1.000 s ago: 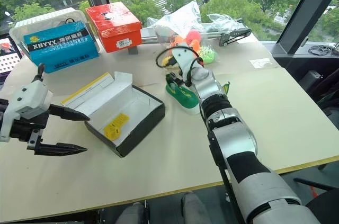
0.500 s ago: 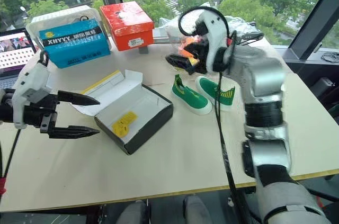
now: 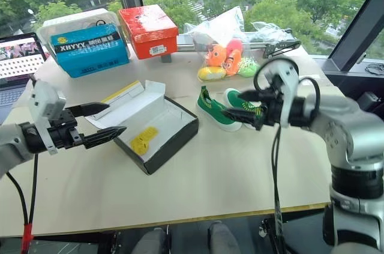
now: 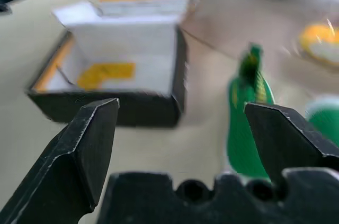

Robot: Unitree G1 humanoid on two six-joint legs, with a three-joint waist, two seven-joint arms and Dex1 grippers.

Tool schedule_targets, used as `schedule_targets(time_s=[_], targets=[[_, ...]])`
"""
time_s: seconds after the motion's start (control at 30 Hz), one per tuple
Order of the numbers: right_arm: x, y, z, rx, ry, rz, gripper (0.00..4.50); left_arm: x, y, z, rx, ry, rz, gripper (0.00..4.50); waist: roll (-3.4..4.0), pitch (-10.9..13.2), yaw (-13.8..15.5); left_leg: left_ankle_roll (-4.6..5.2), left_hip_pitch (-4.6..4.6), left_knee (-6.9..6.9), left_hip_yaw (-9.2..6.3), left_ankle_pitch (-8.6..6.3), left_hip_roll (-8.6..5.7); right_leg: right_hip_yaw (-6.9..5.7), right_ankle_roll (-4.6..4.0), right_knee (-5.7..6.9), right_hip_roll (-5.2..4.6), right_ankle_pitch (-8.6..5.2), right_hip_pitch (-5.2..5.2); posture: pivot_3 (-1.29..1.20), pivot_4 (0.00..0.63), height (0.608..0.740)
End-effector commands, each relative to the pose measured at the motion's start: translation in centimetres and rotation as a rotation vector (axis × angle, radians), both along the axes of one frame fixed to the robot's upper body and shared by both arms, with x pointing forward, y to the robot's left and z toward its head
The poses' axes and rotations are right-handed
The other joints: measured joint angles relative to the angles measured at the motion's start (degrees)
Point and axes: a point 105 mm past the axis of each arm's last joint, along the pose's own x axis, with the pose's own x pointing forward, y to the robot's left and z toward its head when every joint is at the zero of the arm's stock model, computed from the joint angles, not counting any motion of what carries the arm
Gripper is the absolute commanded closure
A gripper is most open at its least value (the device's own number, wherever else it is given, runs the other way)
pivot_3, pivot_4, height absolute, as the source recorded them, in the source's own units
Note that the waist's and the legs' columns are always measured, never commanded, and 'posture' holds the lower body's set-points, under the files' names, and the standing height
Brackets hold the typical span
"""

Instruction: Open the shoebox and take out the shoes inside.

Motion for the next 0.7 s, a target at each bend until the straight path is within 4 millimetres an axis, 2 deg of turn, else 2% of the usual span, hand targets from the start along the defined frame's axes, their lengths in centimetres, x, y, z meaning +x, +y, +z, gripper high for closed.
schedule_targets(time_s=[0.03, 0.17, 0.2, 0.27, 0.33, 0.43, 0.5, 0.67, 0.7], targets=[[-0.4, -0.3, 1.4, 0.043, -0.136, -0.064, 0.05, -0.1, 0.6, 1.8, -0.089, -0.097, 0.076, 0.00, 0.00, 0.0, 0.0, 0.00, -0.02, 0.04, 0.01, 0.00, 0.00, 0.02, 0.07, -0.03, -0.01, 0.03, 0.01, 0.00, 0.150, 0.740], [-0.4, -0.8, 0.0, 0.215, -0.098, -0.179, 0.05, -0.3, 2.1, 1.6, -0.171, -0.136, 0.178, 0.00, -0.04, 0.0, 0.0, 0.00, 0.08, 0.20, 0.05, 0.00, 0.03, 0.10, 0.21, 0.05, 0.04, -0.02, 0.12, 0.00, 0.150, 0.740], [-0.4, -1.0, -0.6, 0.241, -0.097, -0.222, 0.05, -0.6, 2.9, 1.1, -0.184, -0.134, 0.213, 0.00, -0.08, -0.1, 0.0, 0.00, 0.11, 0.22, 0.04, 0.00, 0.04, 0.09, 0.24, 0.04, 0.06, -0.04, 0.18, 0.00, 0.150, 0.740], [-0.3, -2.2, -1.7, 0.231, -0.138, -0.303, 0.05, -1.2, 3.1, -0.3, -0.210, -0.120, 0.254, 0.00, -0.08, -0.1, 0.1, 0.00, 0.18, 0.20, 0.04, 0.00, 0.04, 0.09, 0.23, 0.00, 0.05, -0.04, 0.25, 0.00, 0.150, 0.740], [-0.2, -3.2, -3.2, 0.252, -0.154, -0.401, 0.05, -1.7, 3.5, -2.5, -0.240, -0.086, 0.321, 0.00, -0.08, -0.1, 0.2, 0.00, 0.16, 0.20, 0.07, -0.02, 0.00, 0.10, 0.20, -0.06, -0.02, -0.02, 0.26, 0.00, 0.150, 0.740], [-0.7, -4.5, -5.2, 0.205, -0.188, -0.506, 0.05, -2.6, 3.4, -6.0, -0.201, -0.048, 0.370, 0.00, -0.11, -0.1, 0.3, 0.00, 0.11, 0.20, 0.08, -0.02, 0.00, 0.11, 0.22, -0.27, -0.04, 0.04, 0.33, 0.00, 0.150, 0.740], [-1.0, -4.8, -5.8, 0.192, -0.207, -0.544, 0.05, -2.8, 3.1, -7.4, -0.186, -0.047, 0.393, 0.00, -0.12, -0.1, 0.4, -0.01, 0.12, 0.20, 0.09, -0.02, 0.00, 0.11, 0.27, -0.39, -0.04, 0.08, 0.39, 0.00, 0.150, 0.740], [-1.6, -4.3, -7.7, 0.107, -0.259, -0.613, 0.05, -1.6, 2.2, -9.6, -0.172, -0.053, 0.416, 0.00, -0.12, -0.2, 0.4, -0.01, 0.68, 0.18, 0.12, -0.02, 0.03, 0.11, 0.57, -0.51, -0.01, -0.08, 1.01, 0.00, 0.150, 0.740], [-1.6, -4.3, -7.9, 0.102, -0.257, -0.616, 0.05, -1.5, 1.7, -9.8, -0.165, -0.041, 0.383, 0.00, -0.12, -0.2, 0.3, -0.02, 0.73, 0.18, 0.13, -0.03, 0.04, 0.11, 0.30, -0.52, 0.00, -0.26, 1.03, 0.00, 0.150, 0.740]])
